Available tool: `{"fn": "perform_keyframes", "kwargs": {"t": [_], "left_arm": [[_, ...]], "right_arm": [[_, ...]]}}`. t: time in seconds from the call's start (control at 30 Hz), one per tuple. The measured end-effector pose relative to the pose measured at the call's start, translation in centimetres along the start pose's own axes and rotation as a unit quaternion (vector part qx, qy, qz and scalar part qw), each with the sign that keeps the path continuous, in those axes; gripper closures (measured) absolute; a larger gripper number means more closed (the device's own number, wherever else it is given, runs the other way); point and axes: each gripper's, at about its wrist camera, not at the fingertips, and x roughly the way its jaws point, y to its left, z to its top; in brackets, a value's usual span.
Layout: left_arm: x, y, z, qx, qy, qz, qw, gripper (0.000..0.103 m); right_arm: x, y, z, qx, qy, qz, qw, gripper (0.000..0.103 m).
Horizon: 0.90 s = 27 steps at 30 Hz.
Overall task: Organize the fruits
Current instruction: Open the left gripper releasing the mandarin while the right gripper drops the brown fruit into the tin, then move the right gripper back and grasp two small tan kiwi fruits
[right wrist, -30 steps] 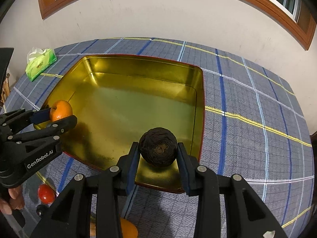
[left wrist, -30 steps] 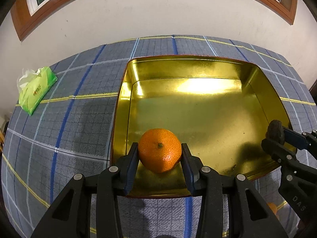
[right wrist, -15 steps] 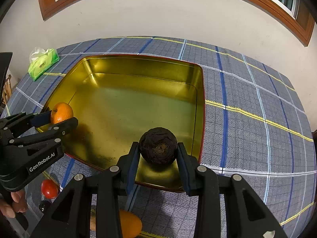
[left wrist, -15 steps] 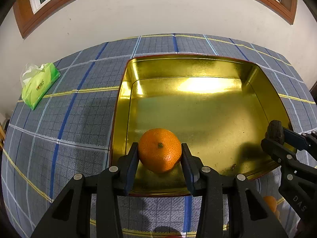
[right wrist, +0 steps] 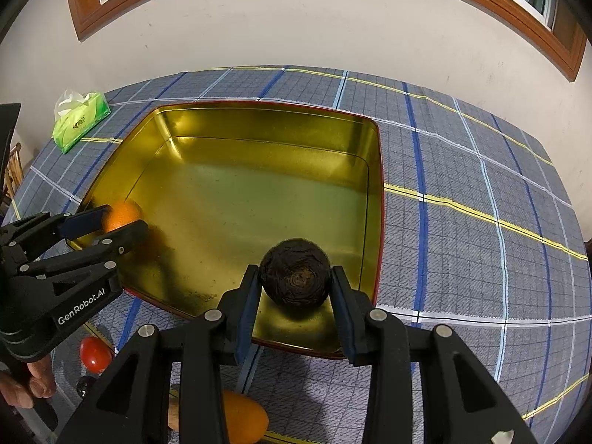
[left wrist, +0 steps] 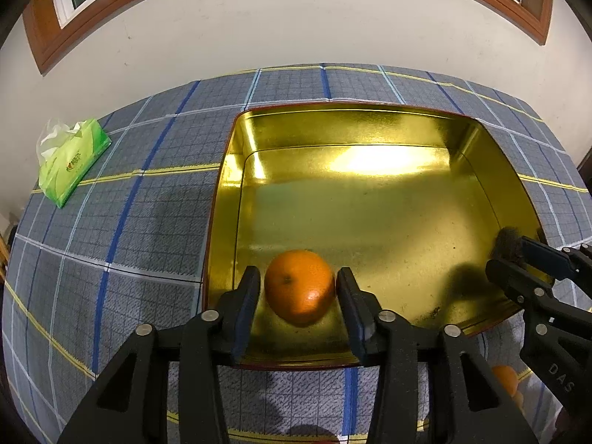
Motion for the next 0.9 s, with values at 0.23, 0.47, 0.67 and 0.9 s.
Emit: {"fn": "perform_keyframes", "kwargs": {"t": [0.23,0.47,0.67,0.9], "left_arm": [[-0.6,-0.1,-0.1,-0.001,-0.009,0.005,1.0000,0.051],[-2.3,-0.4,-0.9,0.000,-0.018,-0.002,0.9998,0.051],[-5.4,-0.3,-2.3,-0.001,-0.034,-0.015,0.9993,0.051],[-8.8,0.3,-5.1,-0.007,-0.047,-0.015,0.9988,0.051]], "right_arm": [[-0.1,0.3,0.0,-0.002,-0.002,0.000,1.000,0.061],[-1.4,1.0,-0.3,-0.011,-0.011,0.002,1.000,0.059],[-4.0,1.6,-1.2,-0.015,-0.026,0.009,0.999,0.059],[-7.0,1.8,-3.2,-0.011,-0.039,0.008,0.999,0.059]]}}
